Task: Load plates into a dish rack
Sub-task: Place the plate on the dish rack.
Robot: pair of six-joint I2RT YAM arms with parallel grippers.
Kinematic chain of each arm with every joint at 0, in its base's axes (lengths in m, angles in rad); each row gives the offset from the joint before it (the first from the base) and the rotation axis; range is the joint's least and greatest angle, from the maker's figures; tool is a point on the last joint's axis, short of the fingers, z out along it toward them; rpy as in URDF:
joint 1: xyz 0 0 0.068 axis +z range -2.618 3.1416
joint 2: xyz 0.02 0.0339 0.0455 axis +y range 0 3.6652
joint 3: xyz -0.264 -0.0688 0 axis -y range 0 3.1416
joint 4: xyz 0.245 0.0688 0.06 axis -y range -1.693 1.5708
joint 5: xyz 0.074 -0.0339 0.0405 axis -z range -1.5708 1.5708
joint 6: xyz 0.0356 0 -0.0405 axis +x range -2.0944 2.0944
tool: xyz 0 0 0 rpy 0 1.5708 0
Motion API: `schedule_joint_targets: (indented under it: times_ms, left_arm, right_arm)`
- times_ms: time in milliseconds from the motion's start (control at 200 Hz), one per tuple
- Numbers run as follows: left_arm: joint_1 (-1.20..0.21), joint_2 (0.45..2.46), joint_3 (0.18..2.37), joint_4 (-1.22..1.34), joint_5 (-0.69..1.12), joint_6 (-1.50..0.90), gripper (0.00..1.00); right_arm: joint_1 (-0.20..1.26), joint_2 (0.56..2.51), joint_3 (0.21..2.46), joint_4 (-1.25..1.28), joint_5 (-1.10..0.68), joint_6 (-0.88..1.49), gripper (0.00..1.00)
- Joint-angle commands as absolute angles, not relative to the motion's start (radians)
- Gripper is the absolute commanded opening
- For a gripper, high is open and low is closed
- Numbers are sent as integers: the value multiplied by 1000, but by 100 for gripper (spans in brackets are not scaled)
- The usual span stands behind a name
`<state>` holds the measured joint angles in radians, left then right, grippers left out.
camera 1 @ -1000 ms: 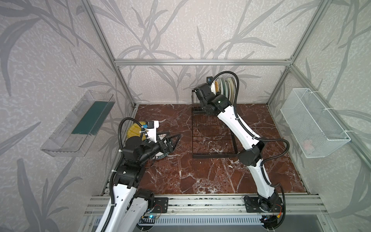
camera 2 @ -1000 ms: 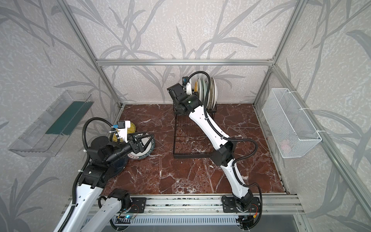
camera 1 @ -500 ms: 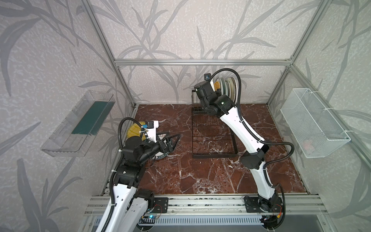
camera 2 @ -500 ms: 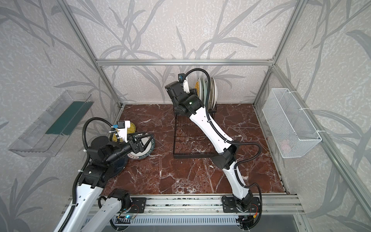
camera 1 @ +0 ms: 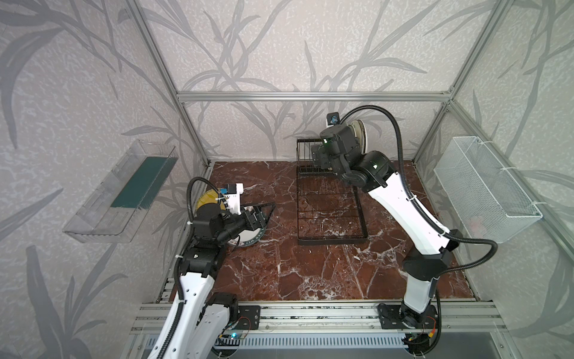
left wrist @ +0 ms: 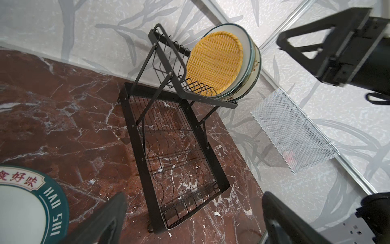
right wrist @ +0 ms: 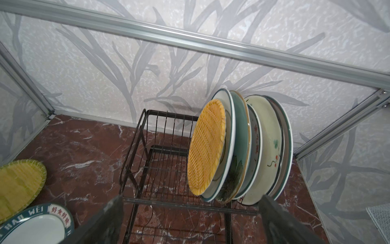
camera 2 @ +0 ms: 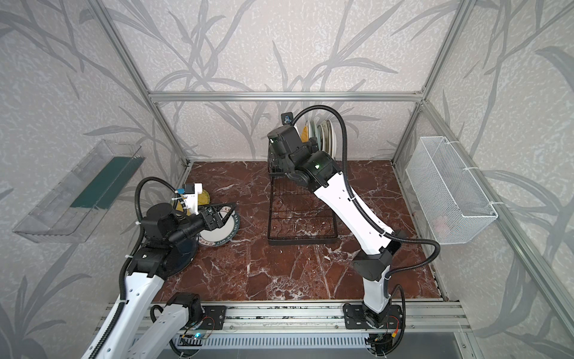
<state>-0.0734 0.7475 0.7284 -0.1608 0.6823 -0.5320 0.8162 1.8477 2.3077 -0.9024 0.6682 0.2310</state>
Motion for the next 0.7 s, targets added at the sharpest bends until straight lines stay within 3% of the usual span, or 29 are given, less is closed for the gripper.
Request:
schedule_joint_targets:
  times_ms: [0, 185, 325, 505, 695]
  left_arm:
    - [-68, 748, 724, -183, 685, -503, 99]
    - [-67, 785, 748, -241, 652, -491, 99]
    - [-69, 792, 757, -270, 613, -540, 99]
    - [-66, 755, 748, -423, 452, -759, 99]
    - [-58, 648, 624, -483, 404, -1113, 99]
  right_arm:
    - [833, 1744, 2160, -882, 565, 206, 99]
    - [833, 1419, 1655, -584, 360, 221, 99]
    - [833, 1199, 1320, -359, 311, 269, 99]
    - [830, 1051, 1142, -333, 210, 351, 99]
    - [824, 990, 1057, -422, 54, 360, 99]
